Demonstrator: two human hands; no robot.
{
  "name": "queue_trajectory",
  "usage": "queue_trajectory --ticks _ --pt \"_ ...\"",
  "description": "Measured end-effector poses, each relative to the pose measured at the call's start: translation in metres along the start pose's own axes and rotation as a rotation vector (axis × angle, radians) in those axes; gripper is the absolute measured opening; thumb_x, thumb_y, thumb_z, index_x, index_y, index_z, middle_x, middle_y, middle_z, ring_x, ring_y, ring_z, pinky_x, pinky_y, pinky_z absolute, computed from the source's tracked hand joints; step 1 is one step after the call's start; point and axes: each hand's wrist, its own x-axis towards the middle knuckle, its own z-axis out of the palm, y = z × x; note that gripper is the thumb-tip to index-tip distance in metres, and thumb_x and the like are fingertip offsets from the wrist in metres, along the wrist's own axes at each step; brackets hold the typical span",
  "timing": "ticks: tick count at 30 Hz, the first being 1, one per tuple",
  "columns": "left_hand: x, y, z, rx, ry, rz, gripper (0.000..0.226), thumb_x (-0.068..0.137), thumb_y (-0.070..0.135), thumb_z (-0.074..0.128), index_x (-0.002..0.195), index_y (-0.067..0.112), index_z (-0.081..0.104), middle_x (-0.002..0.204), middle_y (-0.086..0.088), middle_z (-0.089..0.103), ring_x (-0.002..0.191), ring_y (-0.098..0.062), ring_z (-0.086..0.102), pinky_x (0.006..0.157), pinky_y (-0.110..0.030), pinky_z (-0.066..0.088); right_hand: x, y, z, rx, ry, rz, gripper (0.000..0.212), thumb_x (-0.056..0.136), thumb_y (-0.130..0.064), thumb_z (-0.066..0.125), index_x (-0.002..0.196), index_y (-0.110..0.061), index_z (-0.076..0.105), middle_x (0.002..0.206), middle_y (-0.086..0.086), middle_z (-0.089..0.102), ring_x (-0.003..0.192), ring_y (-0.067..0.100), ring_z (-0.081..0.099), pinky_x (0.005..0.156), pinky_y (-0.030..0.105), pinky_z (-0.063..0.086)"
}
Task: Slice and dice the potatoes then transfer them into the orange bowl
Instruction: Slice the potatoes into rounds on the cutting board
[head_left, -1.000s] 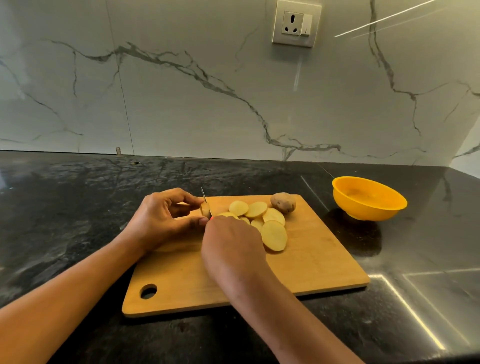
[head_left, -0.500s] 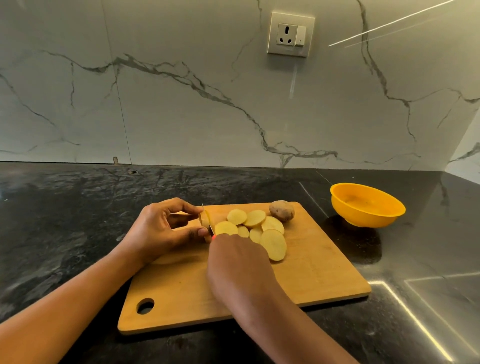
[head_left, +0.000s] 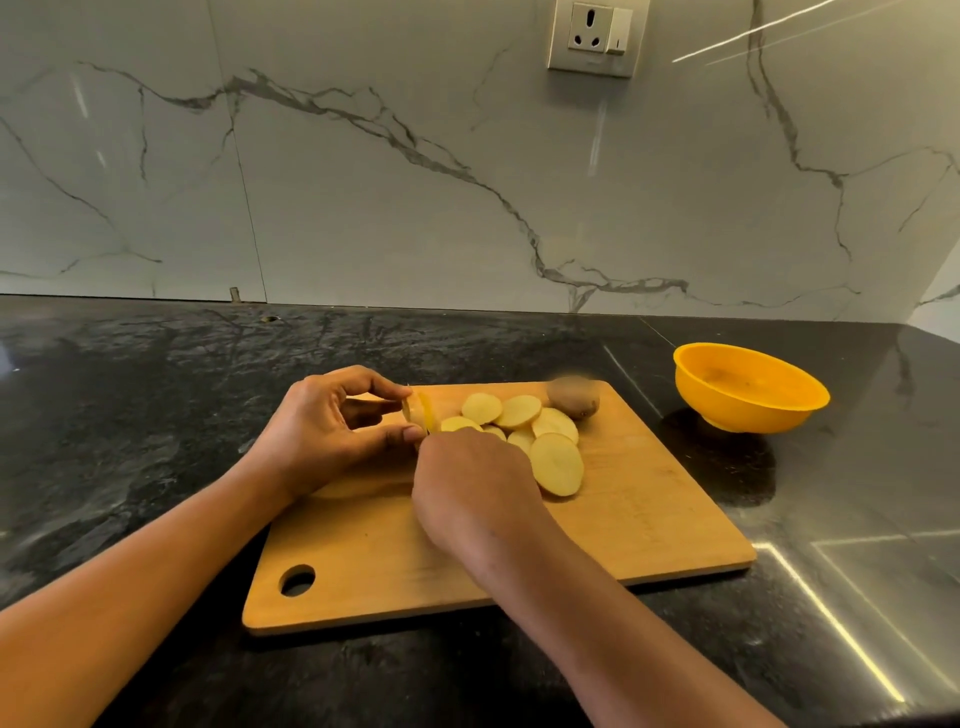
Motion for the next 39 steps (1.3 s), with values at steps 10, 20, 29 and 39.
queue_trajectory --ticks 10,20,29,39 --pt "0.002 -0.003 0.000 0.010 -0.006 0.001 0.052 0.050 0.052 0.074 0.097 0.032 0.066 0.111 0.011 0.065 0.103 -0.007 0.062 0.074 -0.008 0.050 -0.003 -0.002 0.002 -0.083 -0.014 -0.017 0.032 0.100 -0.017 0.045 0.130 -0.010 0.049 0.125 0.012 0.056 0.112 0.028 0.054 0.082 0.034 0.042" --pt "0.003 -0.003 -0.003 -0.015 -0.025 -0.073 0.050 0.052 0.049 0.076 0.097 0.031 0.066 0.108 0.010 0.066 0.096 -0.001 0.063 0.068 -0.007 0.049 -0.048 0.021 0.008 -0.115 0.017 -0.033 0.021 0.099 -0.017 0.045 0.114 -0.011 0.057 0.107 0.007 0.062 0.081 0.019 0.050 0.071 0.030 0.039" --pt "0.000 0.000 -0.007 -0.092 -0.078 -0.100 0.056 0.050 0.042 0.079 0.102 0.027 0.065 0.119 0.004 0.063 0.109 -0.015 0.061 0.091 -0.030 0.051 -0.033 0.027 0.007 0.033 0.142 0.073 0.025 0.101 -0.026 0.040 0.111 -0.013 0.059 0.103 0.005 0.062 0.094 0.021 0.059 0.069 0.030 0.040" --pt "-0.002 0.003 -0.004 -0.042 -0.037 -0.011 0.047 0.054 0.037 0.077 0.099 0.027 0.067 0.109 0.008 0.065 0.104 -0.009 0.063 0.091 -0.026 0.052 -0.028 0.035 0.002 0.164 0.330 0.093 0.032 0.103 -0.037 0.033 0.119 -0.017 0.053 0.096 0.001 0.057 0.081 0.014 0.050 0.051 0.023 0.029"
